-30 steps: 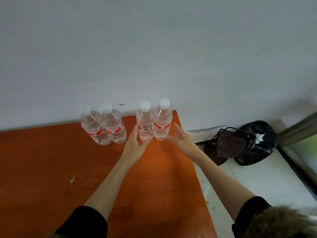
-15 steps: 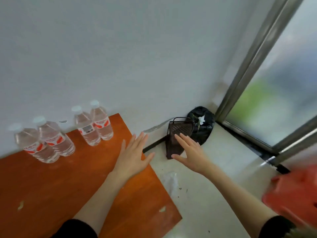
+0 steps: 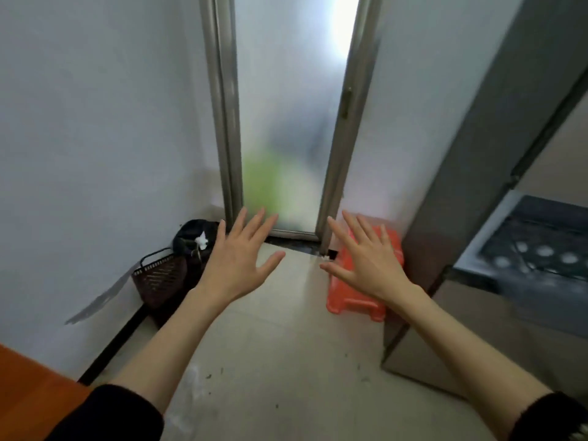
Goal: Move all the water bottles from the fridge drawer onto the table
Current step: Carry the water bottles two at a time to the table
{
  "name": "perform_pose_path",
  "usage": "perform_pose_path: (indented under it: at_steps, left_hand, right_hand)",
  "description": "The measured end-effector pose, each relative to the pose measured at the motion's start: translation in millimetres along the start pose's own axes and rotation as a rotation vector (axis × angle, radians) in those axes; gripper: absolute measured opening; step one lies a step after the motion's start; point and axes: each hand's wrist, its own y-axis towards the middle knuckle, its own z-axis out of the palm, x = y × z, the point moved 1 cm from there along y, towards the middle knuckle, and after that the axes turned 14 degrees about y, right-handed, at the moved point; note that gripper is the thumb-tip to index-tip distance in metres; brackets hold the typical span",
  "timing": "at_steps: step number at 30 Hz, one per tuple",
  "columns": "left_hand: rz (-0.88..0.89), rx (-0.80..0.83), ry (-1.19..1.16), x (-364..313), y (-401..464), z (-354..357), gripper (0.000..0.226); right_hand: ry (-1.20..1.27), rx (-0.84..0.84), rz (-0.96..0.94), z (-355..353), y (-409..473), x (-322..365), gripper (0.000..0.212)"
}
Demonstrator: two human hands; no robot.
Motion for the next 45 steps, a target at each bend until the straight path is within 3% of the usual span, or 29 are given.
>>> perform_pose_path:
  at_steps: [10, 20, 28, 37, 45]
  left_hand:
    - [0.405, -0.146, -0.046, -201.5, 118.8, -9.5, 0.073]
    - [0.549, -0.215, -0.127, -360.6, 238.0, 30.6, 0.071]
    - [0.734, -0.086, -0.232, -466.3, 281.3, 88.5, 0.069]
    - [0.738, 0.136, -0.266, -545.6, 301.8, 142.5, 0.071]
    - [0.524, 0.357, -0.377, -625.6, 324.2, 187.6, 0.064]
  right_hand:
    - [-0.089, -0.286, 0.289, -96.6, -86.4, -156.8, 0.083]
    - [-0.215, -0.301, 0.506, -141.2, -103.4, -320.4, 0.081]
    - [-0.181, -0.257, 0.671, -130.9, -124.0, -428.5, 0.082]
    - [-0.024, -0.071, 0.748, -110.2, -121.9, -522.5, 0.073]
    - [0.189, 0.079, 0.728, -86.9, -102.0, -610.4, 0.064]
